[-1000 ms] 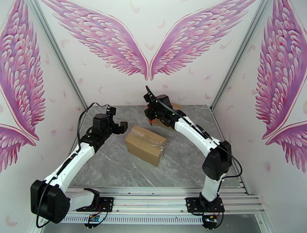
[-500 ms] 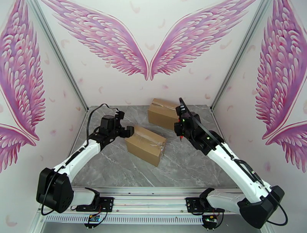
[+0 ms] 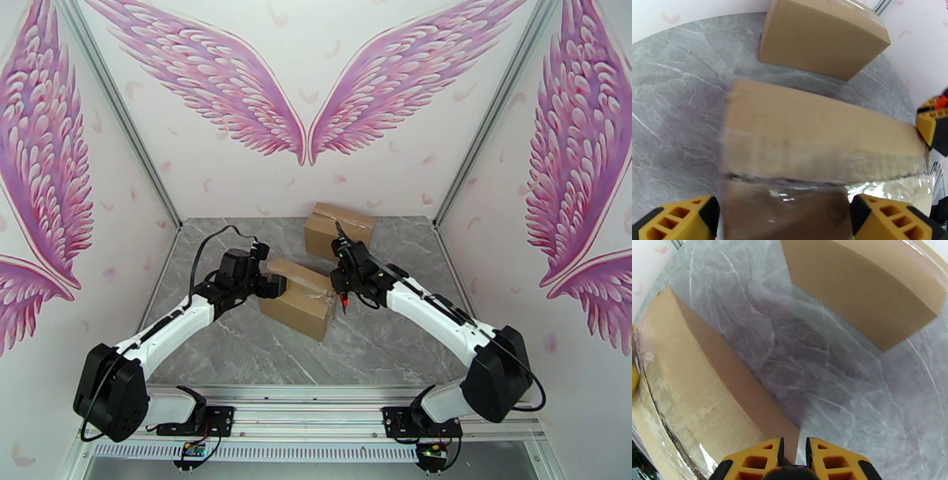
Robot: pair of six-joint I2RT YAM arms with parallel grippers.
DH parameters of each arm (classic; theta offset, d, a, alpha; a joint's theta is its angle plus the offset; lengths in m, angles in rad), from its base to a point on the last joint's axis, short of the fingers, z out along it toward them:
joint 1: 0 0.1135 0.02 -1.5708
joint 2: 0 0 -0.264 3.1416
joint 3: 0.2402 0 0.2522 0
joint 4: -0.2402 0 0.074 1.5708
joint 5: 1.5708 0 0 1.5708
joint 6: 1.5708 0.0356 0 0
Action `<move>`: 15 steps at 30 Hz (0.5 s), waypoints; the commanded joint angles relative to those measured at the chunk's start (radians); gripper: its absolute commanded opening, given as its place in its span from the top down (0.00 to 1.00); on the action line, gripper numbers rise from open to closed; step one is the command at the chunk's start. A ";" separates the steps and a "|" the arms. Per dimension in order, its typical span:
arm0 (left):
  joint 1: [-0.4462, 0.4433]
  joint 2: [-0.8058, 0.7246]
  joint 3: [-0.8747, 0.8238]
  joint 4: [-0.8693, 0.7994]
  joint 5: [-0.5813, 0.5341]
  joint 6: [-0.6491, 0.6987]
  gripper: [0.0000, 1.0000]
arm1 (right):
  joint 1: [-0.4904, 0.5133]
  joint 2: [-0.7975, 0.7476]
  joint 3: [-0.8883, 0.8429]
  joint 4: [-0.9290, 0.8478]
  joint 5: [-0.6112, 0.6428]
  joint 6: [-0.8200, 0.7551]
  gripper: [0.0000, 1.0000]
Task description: Unpack the express box
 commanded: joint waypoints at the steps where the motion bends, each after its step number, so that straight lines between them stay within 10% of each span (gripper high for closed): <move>1: -0.032 -0.084 -0.035 -0.030 -0.006 -0.035 0.08 | 0.006 0.092 0.122 0.066 -0.086 0.022 1.00; 15: -0.113 -0.376 -0.105 -0.191 -0.206 -0.037 0.05 | -0.060 0.390 0.644 -0.143 0.086 -0.112 1.00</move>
